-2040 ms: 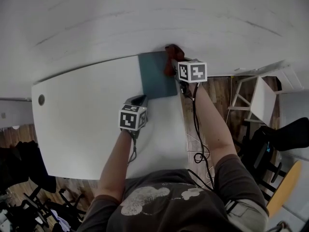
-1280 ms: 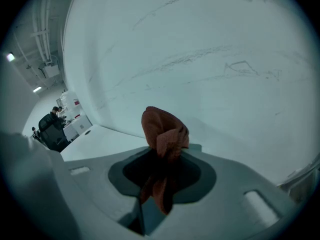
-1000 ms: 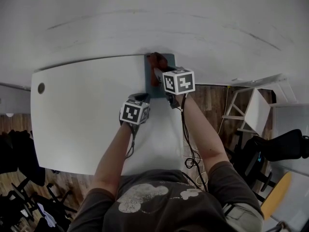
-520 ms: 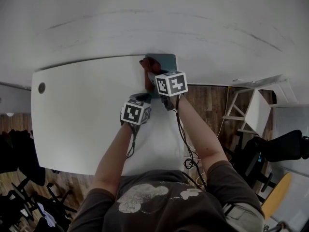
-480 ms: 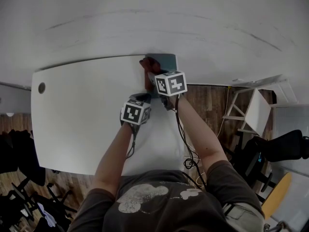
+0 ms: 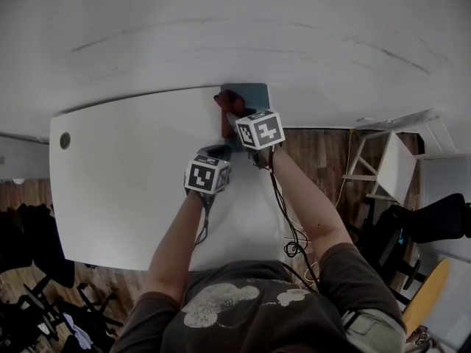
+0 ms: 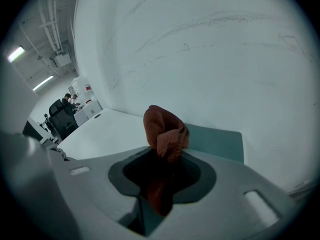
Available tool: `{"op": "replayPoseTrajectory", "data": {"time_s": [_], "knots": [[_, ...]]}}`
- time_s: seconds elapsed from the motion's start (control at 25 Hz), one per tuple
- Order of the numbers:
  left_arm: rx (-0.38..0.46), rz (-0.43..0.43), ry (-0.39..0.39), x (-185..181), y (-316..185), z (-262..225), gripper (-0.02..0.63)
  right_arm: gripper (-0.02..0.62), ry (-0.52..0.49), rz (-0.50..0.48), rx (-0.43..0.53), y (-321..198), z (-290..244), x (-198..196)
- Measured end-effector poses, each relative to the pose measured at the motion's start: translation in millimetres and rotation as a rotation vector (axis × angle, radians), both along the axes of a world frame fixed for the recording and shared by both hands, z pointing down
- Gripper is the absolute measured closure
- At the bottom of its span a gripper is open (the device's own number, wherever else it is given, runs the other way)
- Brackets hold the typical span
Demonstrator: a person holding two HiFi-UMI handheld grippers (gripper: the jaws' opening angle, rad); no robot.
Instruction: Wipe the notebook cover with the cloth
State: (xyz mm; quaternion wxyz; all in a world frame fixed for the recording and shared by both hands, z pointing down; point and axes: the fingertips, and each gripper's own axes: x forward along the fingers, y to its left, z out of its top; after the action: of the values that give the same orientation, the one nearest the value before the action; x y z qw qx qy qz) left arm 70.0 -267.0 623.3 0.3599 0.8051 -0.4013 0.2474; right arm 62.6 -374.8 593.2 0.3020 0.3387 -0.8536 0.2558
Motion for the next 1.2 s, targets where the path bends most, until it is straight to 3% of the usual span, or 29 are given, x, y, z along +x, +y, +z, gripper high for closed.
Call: {"op": "replayPoseTrajectory", "data": {"time_s": [0.48, 1.2], "knots": [[0.001, -0.001, -0.011, -0.3, 0.5, 0.7, 0.6, 0.488, 0.004, 0.008, -0.006, -0.5, 1.4, 21.2], [0.002, -0.007, -0.021, 0.5, 0.1, 1.0, 0.6, 0.488, 0.032, 0.122, -0.01, -6.5, 1.7, 86.3]]}}
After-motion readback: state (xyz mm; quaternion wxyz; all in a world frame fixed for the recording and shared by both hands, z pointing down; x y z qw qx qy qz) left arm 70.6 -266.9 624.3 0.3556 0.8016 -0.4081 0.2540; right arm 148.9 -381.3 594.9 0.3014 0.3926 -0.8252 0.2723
